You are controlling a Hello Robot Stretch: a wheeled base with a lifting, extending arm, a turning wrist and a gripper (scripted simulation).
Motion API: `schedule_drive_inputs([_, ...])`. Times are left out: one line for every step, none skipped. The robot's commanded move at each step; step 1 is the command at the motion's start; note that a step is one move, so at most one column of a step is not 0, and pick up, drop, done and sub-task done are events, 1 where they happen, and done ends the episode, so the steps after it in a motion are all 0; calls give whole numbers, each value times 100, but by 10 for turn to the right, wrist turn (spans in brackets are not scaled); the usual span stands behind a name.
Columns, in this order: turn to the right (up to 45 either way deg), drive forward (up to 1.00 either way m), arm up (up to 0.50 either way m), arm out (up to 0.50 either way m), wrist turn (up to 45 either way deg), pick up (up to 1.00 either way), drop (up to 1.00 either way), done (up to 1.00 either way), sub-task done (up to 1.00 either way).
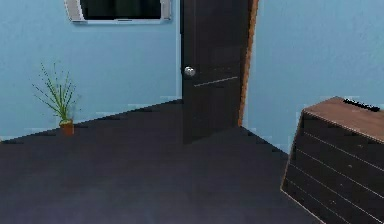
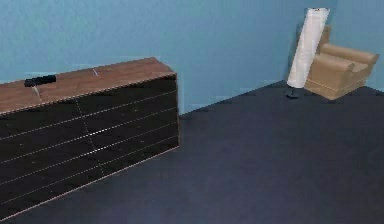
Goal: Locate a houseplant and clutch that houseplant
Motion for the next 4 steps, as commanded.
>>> schedule_drive_inputs([-120, 0, 0, 0, 0, 0, 0, 0, 0])
schedule_drive_inputs([0, 100, 0, 0, 0, 0, 0, 0, 0])
schedule_drive_inputs([0, 100, 0, 0, 0, 0, 0, 0, 0])
schedule_drive_inputs([-30, 0, 0, 0, 0, 0, 0, 0, 0])
